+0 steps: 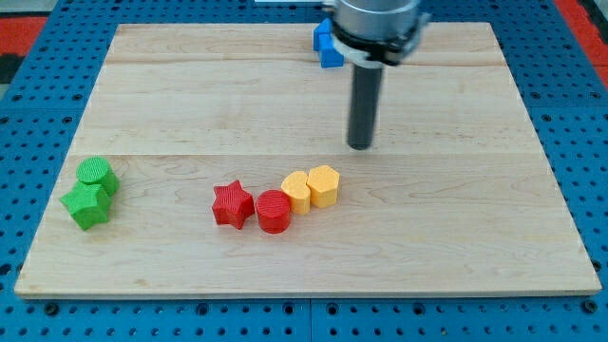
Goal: Point at the yellow heart
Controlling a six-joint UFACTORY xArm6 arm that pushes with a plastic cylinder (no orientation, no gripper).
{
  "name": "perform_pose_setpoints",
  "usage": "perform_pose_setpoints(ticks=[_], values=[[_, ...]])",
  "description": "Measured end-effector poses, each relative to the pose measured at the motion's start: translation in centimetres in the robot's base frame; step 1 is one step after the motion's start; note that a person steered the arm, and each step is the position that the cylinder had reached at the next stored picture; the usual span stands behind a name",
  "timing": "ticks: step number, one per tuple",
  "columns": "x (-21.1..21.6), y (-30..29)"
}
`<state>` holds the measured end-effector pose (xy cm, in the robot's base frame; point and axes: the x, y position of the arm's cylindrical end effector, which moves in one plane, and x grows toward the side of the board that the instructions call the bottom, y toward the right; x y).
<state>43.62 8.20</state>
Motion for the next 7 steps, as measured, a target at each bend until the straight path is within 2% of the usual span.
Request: perform_pose_setpoints(ticks=[2,3,6,7], values=[[10.8,0.7],[13.2,-1.6],[13.2,-1.6],[13.2,-5.3]])
